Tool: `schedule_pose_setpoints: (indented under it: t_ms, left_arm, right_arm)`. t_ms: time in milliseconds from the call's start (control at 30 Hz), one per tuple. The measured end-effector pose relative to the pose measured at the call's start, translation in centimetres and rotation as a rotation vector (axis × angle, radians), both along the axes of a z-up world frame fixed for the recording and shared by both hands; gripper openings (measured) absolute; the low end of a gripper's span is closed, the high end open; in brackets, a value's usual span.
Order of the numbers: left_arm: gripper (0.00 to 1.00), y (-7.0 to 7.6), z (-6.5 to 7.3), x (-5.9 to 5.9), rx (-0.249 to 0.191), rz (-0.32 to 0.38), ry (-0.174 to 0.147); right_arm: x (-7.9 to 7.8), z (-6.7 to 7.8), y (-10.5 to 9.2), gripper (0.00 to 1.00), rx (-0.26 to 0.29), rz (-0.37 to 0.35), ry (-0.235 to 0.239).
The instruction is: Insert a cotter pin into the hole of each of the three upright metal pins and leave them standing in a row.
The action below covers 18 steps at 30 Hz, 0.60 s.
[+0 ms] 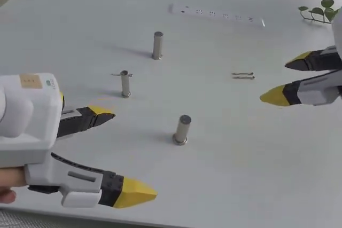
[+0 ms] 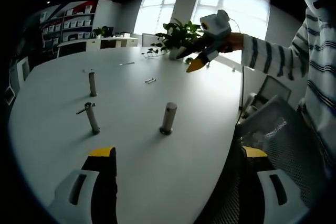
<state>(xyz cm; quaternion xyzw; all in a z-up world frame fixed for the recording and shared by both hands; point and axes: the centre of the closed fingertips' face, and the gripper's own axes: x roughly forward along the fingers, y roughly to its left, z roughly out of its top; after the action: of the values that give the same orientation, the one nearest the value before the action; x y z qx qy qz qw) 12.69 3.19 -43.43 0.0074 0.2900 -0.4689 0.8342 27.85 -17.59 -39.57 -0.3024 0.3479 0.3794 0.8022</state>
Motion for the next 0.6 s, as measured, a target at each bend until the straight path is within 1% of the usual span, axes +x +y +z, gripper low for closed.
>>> schedule_pose_setpoints:
  t_ms: [67,133,200,233,267,367,467,600]
  left_arm:
    - [0.95,0.3,0.0,0.2,-0.013,0.023,0.007]
    - [0.95,0.4,0.1,0.2,-0.023,0.034,0.011]
    - [0.95,0.5,0.2,0.3,-0.025,0.039,0.012]
    - [0.95,0.5,0.3,0.2,-0.024,0.04,0.011]
    - [0.95,0.5,0.4,0.2,-0.024,0.039,0.01]
    - [0.95,0.5,0.5,0.2,-0.025,0.044,0.009]
    - [0.95,0.5,0.4,0.2,-0.022,0.044,0.011]
    - [0.94,0.5,0.4,0.1,-0.018,0.047,0.014]
  right_arm:
    - [0.7,-0.2,-0.2,0.47,-0.022,0.008,0.011]
    - [1.5,-0.5,-0.5,0.46,-0.039,0.011,0.016]
    - [2.2,-0.8,-0.9,0.45,-0.067,0.023,0.022]
    - [2.6,-0.8,-0.9,0.44,-0.076,0.029,0.016]
    - [3.5,-1.0,-1.0,0.43,-0.079,0.038,0.009]
    - [4.5,-1.1,-1.0,0.38,-0.077,0.057,0.001]
    - [5.7,-1.4,-1.2,0.34,-0.105,0.101,-0.009]
    - [7.2,-1.9,-1.6,0.31,-0.132,0.133,-0.018]
